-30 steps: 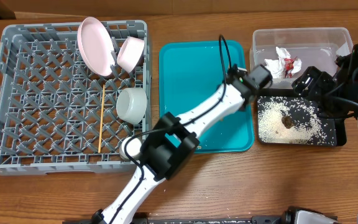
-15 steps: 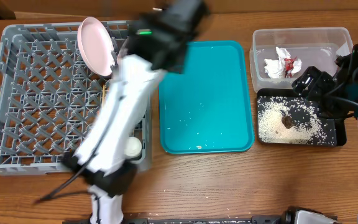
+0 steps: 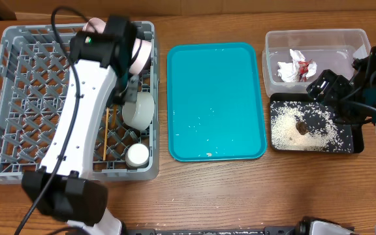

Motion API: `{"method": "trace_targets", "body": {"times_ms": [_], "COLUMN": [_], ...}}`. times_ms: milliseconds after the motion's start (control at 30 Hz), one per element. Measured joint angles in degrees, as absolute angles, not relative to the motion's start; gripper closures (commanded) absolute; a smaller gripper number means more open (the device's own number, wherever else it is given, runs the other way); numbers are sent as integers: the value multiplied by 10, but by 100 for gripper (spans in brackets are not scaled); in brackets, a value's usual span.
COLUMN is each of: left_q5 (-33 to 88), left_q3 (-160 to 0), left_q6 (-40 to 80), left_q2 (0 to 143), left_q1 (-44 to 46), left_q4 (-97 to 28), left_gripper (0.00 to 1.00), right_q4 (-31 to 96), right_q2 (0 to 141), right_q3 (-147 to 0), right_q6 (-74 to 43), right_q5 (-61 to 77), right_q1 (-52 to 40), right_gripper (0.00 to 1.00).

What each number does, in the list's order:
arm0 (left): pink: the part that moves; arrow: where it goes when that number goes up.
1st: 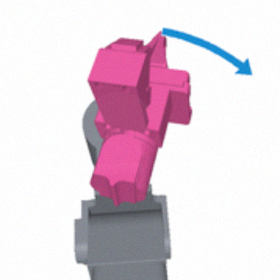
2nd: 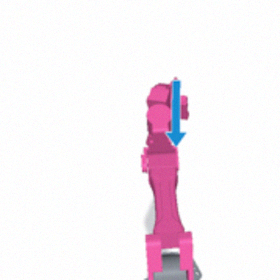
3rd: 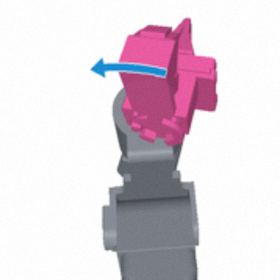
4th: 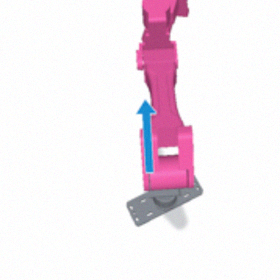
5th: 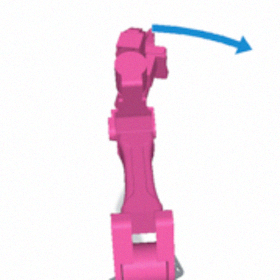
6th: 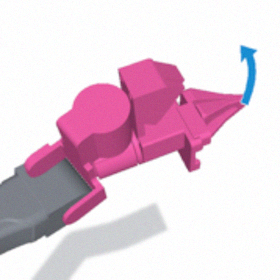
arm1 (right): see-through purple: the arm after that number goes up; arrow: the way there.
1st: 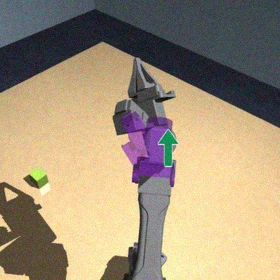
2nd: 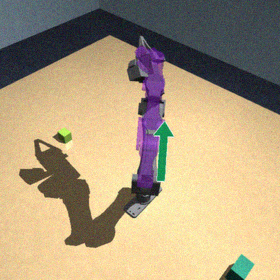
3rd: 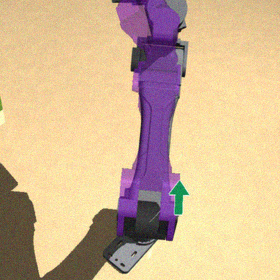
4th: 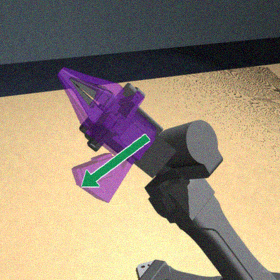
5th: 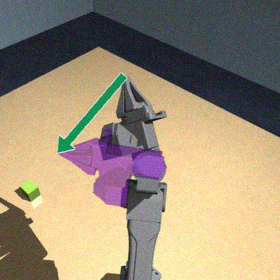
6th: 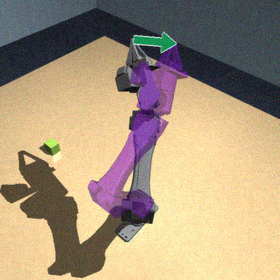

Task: Sort waste into correct bins and load items into the dishwasher
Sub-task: 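Carry the chopstick to the rack and insert it upright, then open the left gripper and raise it above the rack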

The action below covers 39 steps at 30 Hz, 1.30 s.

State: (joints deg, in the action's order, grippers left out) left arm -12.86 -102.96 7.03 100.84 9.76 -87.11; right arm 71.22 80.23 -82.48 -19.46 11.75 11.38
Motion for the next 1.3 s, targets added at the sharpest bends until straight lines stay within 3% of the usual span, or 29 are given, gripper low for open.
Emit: {"method": "trace_targets", "body": {"times_ms": [367, 800, 833, 900, 967, 1033, 1300], "left_q5": [-115, -62, -60, -57, -55, -54, -36], "left_q3": [-781, -723, -723, -723, -724, -723, -732], "left_q6": [13, -30, -30, -31, -33, -28, 23], "left_q2": [939, 939, 939, 939, 939, 939, 939], "left_q1": [44, -21, -21, -21, -21, -21, -21], "left_q4": [-713, -595, -593, -592, -591, -591, -611], "left_gripper": [96, 96, 93, 64, 41, 26, 25], "right_q4": [712, 712, 712, 712, 712, 712, 712], "right_q2": [802, 802, 802, 802, 802, 802, 802], "right_q3": [-825, -825, -825, -825, -825, -825, -825], "right_q6": [-195, -195, -195, -195, -195, -195, -195], "right_q5": [117, 117, 117, 117, 117, 117, 117], "right_q1": [114, 114, 114, 114, 114, 114, 114], "right_gripper": [0, 0, 0, 0, 0, 0, 0]}}
